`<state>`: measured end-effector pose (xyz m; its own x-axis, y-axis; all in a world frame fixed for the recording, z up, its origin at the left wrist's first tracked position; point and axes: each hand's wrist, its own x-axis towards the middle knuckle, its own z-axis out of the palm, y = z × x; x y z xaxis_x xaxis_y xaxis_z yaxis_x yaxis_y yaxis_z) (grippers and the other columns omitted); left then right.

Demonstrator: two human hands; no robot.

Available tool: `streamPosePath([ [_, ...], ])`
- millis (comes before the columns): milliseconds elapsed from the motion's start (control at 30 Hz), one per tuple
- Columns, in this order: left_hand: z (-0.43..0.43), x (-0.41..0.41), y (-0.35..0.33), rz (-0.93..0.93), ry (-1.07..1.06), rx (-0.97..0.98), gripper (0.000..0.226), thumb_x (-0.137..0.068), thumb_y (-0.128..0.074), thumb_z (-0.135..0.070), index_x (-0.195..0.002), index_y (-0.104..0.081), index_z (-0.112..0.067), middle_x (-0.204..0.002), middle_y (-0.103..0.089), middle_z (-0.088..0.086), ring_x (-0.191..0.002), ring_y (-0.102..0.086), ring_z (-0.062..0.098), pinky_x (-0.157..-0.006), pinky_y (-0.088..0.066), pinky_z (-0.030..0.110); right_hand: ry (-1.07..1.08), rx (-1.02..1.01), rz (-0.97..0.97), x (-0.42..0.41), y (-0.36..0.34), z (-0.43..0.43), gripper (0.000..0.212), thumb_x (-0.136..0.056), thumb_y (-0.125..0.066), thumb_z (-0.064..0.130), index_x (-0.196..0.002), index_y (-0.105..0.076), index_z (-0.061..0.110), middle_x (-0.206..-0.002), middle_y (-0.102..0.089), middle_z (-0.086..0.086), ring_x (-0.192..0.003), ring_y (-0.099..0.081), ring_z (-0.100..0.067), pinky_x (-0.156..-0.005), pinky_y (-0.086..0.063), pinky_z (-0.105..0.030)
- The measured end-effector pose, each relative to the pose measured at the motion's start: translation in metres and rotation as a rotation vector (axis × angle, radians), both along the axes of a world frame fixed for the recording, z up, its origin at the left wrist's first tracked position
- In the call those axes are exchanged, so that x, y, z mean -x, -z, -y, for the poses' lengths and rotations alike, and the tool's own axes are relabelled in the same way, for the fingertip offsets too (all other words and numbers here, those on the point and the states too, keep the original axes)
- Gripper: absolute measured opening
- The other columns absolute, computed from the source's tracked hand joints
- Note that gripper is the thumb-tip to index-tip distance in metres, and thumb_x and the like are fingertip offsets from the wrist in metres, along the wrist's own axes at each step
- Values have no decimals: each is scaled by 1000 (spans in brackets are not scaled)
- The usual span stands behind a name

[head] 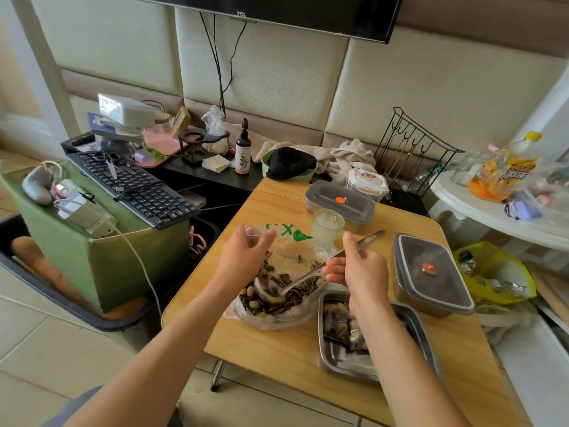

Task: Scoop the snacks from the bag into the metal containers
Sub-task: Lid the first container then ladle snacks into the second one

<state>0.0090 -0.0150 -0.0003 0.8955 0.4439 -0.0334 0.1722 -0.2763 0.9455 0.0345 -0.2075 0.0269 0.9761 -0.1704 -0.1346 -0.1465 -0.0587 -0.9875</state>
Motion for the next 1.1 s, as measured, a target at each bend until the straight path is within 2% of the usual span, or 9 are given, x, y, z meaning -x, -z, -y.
streamPosePath([
  [100, -1, 0, 2, -41, 39, -3, 37, -91, -75, -35, -115, -52, -18, -104, -67, 2, -95, -68, 19, -85, -61, 42, 15, 76, 69, -2, -4, 3, 45, -105, -53, 45, -96, -66, 3, -66, -74, -11, -52, -72, -24, -45, -54, -25],
  [233, -1, -1, 4, -87, 45, -77, 38, -87, -75, -16, -110, -46, -25, -105, -63, 4, -99, -65, 21, -89, -60, 46, -20, 133, 175, -3, -10, 7, 43, -108, -47, 44, -96, -62, 5, -65, -72, -12, -51, -71, -29, -44, -53, -30],
  [433, 0, -1, 4, -35, -45, -63, 15, -94, -66, -16, -105, -57, -16, -96, -63, 2, -86, -62, 14, -78, -57, 34, -40, 331, 497, 3, -19, 12, 41, -111, -43, 33, -82, -60, 10, -55, -66, -7, -38, -62, -22, -39, -49, -32],
  [533, 0, 0, 1, 8, -57, -25, 13, -99, -61, -21, -112, -61, -19, -101, -65, -1, -92, -66, 18, -85, -61, 43, -5, 450, 751, 3, -19, 17, 42, -110, -41, 31, -77, -60, 14, -53, -62, 3, -38, -60, -10, -39, -51, -30],
  [633, 4, 1, -3, 41, -55, 52, 9, -104, -52, -21, -110, -58, -21, -103, -65, -1, -89, -65, 16, -86, -60, 50, -8, 579, 920, -1, -13, 21, 48, -110, -38, 35, -78, -64, 8, -55, -61, 4, -41, -59, -8, -38, -49, -32],
  [733, 7, 2, -6, 47, -57, 152, 13, -103, -46, -18, -102, -52, -29, -104, -63, 2, -93, -62, 18, -92, -57, 54, -112, 621, 961, -5, -5, 18, 40, -110, -42, 27, -80, -63, 10, -58, -56, 8, -44, -54, -3, -39, -39, -13],
  [867, 7, 4, -10, 55, -42, 290, 12, -96, -53, -29, -106, -48, -25, -114, -61, 12, -107, -63, 32, -93, -55, 53, -256, 722, 1028, -6, 4, 5, 33, -110, -42, 25, -96, -66, 7, -68, -49, 14, -48, -41, -1, -45, -33, -9],
  [1000, 7, 2, -5, 60, -15, 167, 29, -97, -68, -29, -113, -45, -23, -105, -63, 2, -90, -64, 14, -76, -57, 33, -303, 771, 1155, 4, 0, -7, 35, -112, -40, 26, -101, -66, 5, -80, -45, 17, -61, -38, 2, -55, -32, -5],
  [1100, 6, 0, -1, 75, -71, 61, 16, -98, -66, -27, -108, -54, -22, -101, -66, -1, -90, -67, 16, -77, -62, 41, -350, 707, 1166, 9, -1, -11, 38, -112, -40, 27, -102, -68, 3, -81, -45, 18, -65, -38, 4, -60, -33, -3],
])
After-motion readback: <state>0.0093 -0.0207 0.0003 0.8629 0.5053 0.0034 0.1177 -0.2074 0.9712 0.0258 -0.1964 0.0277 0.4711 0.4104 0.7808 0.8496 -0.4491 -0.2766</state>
